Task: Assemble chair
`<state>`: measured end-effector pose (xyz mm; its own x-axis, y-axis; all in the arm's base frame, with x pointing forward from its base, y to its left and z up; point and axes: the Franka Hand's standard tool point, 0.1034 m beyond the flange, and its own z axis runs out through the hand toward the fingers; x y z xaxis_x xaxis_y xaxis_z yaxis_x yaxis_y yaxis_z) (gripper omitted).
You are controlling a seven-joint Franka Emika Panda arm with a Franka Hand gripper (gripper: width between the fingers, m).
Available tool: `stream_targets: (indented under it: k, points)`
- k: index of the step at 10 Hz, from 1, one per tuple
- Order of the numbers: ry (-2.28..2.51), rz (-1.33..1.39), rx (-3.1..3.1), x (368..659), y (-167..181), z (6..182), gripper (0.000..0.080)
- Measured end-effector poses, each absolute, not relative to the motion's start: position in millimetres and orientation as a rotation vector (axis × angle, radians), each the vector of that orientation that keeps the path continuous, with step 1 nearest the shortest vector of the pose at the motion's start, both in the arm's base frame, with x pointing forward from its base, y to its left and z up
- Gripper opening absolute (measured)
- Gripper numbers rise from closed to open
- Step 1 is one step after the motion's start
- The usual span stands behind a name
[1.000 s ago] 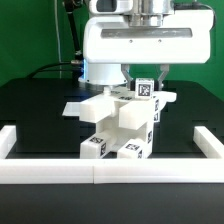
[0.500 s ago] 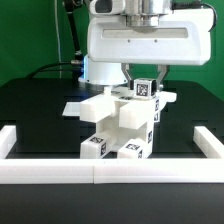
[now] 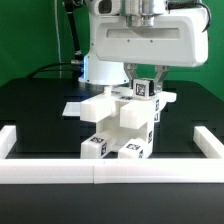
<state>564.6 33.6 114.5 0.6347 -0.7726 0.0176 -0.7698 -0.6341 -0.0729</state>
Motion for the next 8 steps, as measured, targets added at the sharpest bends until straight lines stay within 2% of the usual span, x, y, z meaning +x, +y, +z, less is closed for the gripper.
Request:
stream_targets:
  k: [8]
  points:
    - [1.887, -0.039, -2.411, 564.3, 38.6, 114.0, 0.0285]
